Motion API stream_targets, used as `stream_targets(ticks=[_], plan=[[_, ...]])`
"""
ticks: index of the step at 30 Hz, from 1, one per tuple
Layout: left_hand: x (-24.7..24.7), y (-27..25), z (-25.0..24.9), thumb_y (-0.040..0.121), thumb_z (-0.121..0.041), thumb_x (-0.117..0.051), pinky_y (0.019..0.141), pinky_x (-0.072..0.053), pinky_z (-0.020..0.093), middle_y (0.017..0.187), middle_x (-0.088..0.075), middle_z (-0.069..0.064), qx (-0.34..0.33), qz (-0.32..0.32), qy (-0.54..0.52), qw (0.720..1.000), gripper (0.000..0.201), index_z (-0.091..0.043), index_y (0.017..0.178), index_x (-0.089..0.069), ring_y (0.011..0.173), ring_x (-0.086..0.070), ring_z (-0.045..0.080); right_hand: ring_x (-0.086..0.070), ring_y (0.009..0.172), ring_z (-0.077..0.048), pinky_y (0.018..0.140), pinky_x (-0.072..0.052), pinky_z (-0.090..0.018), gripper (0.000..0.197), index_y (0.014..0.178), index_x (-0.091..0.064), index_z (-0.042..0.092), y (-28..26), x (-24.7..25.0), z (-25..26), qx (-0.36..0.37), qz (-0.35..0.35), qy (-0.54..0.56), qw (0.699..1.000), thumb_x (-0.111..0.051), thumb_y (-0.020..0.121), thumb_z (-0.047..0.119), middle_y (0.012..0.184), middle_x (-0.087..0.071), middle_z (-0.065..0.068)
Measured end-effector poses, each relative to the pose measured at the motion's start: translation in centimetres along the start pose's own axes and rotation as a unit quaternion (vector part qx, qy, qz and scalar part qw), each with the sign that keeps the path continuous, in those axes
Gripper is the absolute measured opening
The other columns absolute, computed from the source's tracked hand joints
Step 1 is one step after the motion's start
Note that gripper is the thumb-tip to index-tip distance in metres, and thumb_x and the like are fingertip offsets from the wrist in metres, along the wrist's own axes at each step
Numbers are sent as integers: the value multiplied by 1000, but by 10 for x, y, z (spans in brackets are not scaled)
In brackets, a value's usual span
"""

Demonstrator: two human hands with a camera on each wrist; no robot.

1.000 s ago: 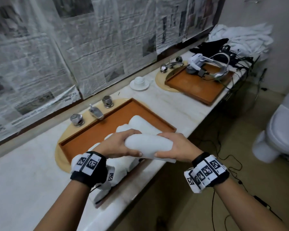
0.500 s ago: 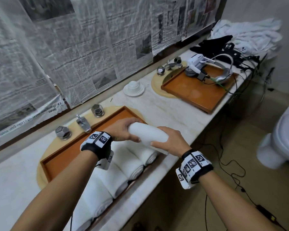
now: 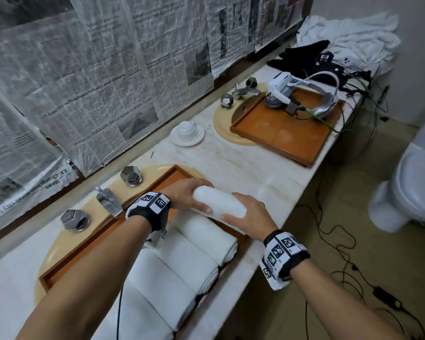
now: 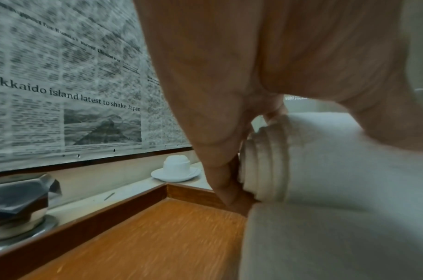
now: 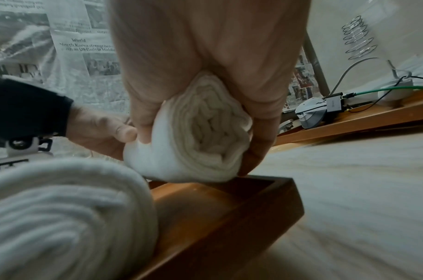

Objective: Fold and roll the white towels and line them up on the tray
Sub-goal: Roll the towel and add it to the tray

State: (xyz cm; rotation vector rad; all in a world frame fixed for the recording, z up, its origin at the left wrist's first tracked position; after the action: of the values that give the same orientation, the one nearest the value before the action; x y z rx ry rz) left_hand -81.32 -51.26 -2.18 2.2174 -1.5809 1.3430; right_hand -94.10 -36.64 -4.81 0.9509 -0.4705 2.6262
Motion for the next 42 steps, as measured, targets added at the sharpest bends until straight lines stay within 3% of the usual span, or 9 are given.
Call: stream_targets(ticks=[6, 9, 14, 17, 20, 24, 31, 38, 42], plan=[[-8, 17, 10, 64, -50, -89, 97, -45, 30, 122, -61, -14, 12, 39, 39, 998, 72, -40, 127, -56, 112, -57, 10, -44, 127, -25, 102, -38, -38, 78, 147, -30, 34, -6, -13, -1, -32, -13, -22, 999, -67, 82, 56, 142, -45, 1], [-15, 24, 15, 61, -50, -89, 102, -45, 34, 122, -61, -16, 32, 72, 57, 995, 73, -43, 126, -56, 114, -57, 11, -51, 117, -26, 94, -45, -40, 70, 140, -31, 38, -6, -19, 0, -30, -16, -59, 998, -64, 81, 59, 133, -50, 1], [-22, 25, 7, 67, -42, -90, 100, -40, 30, 129, -57, -13, 32, 107, 77, 991, 78, -35, 135, -52, 118, -53, 12, -43, 120, -21, 94, -43, -41, 64, 137, -40, 30, -5, -24, 1, -21, -24, -146, 989, -55, 85, 63, 132, -51, 4], [-19, 23, 5, 71, -50, -85, 100, -35, 27, 133, -52, -9, 22, 90, 88, 992, 80, -35, 141, -48, 121, -49, 13, -40, 122, -21, 97, -36, -38, 69, 142, -39, 25, -6, -25, 2, 5, -34, -215, 976, -47, 88, 67, 137, -49, 4], [-14, 21, 3, 76, -57, -78, 107, -35, 32, 133, -52, -6, -5, 65, 98, 993, 68, -39, 137, -54, 124, -47, 15, -36, 130, -21, 105, -32, -38, 73, 149, -33, 21, -6, -25, 1, 13, -12, -187, 982, -47, 91, 63, 147, -42, 2], [-10, 14, 7, 84, -49, -74, 115, -29, 36, 142, -52, -8, -1, 51, 73, 996, 60, -37, 139, -54, 133, -44, 16, -34, 134, -20, 111, -31, -37, 67, 152, -29, 18, -15, -23, 1, 49, -7, -130, 990, -49, 96, 50, 152, -37, 0], [-20, 9, -3, 94, -39, -65, 111, -29, 33, 150, -44, -6, 33, 71, 100, 992, 59, -28, 148, -43, 137, -40, 20, -33, 136, -19, 112, -30, -34, 67, 152, -30, 16, -19, -26, -2, 46, -18, -134, 990, -49, 97, 49, 153, -36, -1], [-18, 1, -4, 94, -36, -64, 114, -22, 31, 158, -34, -6, 54, 55, 80, 994, 66, -28, 153, -35, 144, -32, 19, -32, 138, -15, 116, -29, -38, 73, 150, -33, 24, -35, -18, -25, 14, -62, -13, 998, -60, 89, 54, 151, -37, 3], [-18, -5, -8, 95, -34, -63, 104, -24, 26, 153, -40, -3, 48, 48, 68, 995, 62, -31, 151, -37, 141, -35, 21, -28, 142, -15, 116, -27, -33, 79, 152, -27, 27, -49, -26, -42, -15, -74, 58, 995, -63, 88, 56, 155, -30, 3]])
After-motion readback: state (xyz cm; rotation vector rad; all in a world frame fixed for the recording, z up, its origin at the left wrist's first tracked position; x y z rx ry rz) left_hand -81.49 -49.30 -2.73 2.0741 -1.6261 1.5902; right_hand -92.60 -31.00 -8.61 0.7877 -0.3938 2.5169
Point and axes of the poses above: each hand's wrist, its own y-axis towards the middle knuckle, its own x-axis out of the back of the hand, z = x × y, the point moved 9 cm from there along y, towards the middle knuckle
